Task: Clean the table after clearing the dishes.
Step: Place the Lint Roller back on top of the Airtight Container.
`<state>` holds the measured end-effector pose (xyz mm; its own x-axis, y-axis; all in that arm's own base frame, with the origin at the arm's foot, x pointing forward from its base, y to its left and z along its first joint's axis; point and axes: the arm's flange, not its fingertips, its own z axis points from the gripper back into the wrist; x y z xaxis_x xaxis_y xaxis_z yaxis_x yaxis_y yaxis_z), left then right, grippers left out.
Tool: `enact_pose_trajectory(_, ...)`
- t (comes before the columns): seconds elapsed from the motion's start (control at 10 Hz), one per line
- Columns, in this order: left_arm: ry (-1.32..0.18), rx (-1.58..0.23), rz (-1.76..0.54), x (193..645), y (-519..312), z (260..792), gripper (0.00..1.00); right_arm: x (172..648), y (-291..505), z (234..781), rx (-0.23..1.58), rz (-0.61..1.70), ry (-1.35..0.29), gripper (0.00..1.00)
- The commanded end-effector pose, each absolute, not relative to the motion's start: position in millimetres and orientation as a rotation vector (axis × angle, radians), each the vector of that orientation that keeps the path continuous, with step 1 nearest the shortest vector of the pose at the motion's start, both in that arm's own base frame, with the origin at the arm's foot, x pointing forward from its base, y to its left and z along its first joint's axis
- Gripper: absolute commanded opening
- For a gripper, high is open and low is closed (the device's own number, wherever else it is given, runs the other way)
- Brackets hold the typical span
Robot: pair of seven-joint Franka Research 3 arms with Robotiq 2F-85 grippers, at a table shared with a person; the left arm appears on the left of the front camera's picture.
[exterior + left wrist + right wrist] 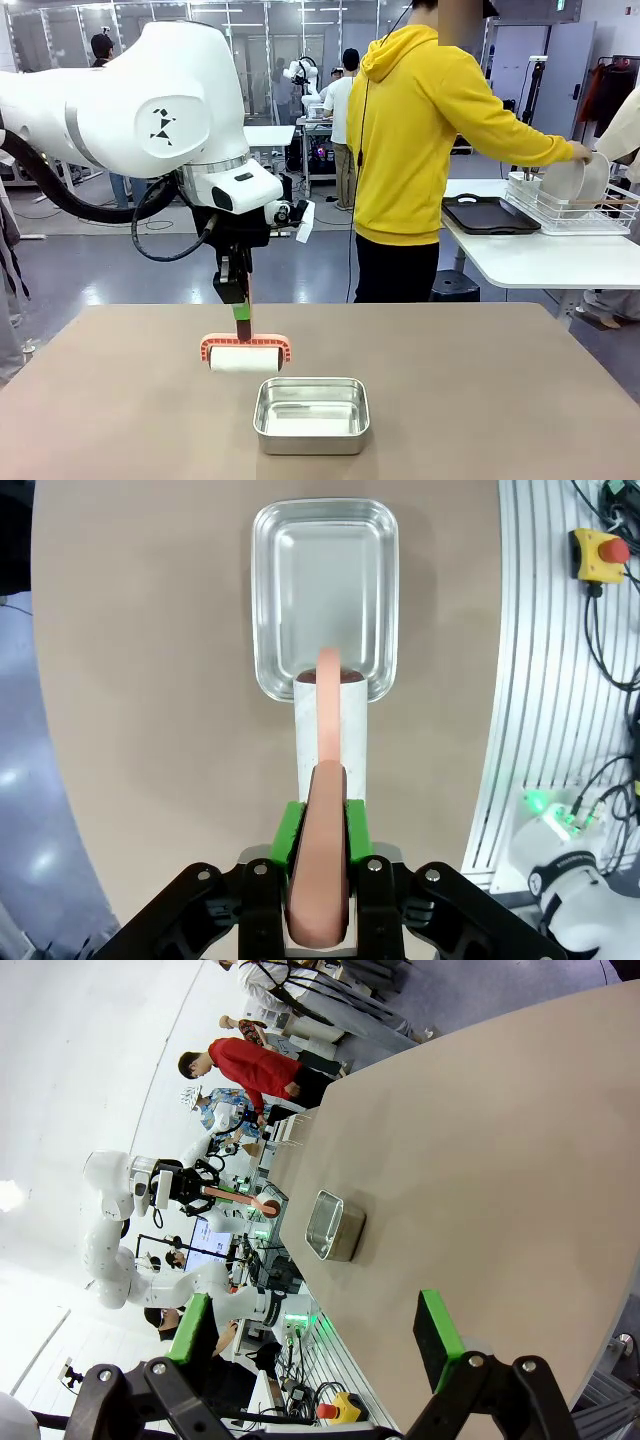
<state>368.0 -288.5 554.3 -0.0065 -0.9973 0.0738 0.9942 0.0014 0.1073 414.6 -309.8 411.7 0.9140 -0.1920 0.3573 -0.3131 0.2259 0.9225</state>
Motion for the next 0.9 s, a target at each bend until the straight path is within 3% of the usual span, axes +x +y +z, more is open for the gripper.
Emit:
enact_pose_trajectory(0.0, -0.131, 0.028, -1.578, 364.8, -286.8, 556.5, 0.22, 411.6, -307.3, 414.5, 1.359, 0.094, -0.45, 1.0)
enact_pose_trajectory(0.3, -0.11, 0.114, -1.573, 366.7, -321.5, 551.9, 0.22, 411.6, -307.3, 414.5, 1.359, 0.094, -0.45, 1.0)
enact_pose_trajectory(0.8, -0.055, 0.018, -1.576, 385.3, -360.8, 524.7, 0.22, 411.6, -307.3, 414.5, 1.359, 0.094, -0.45, 1.0)
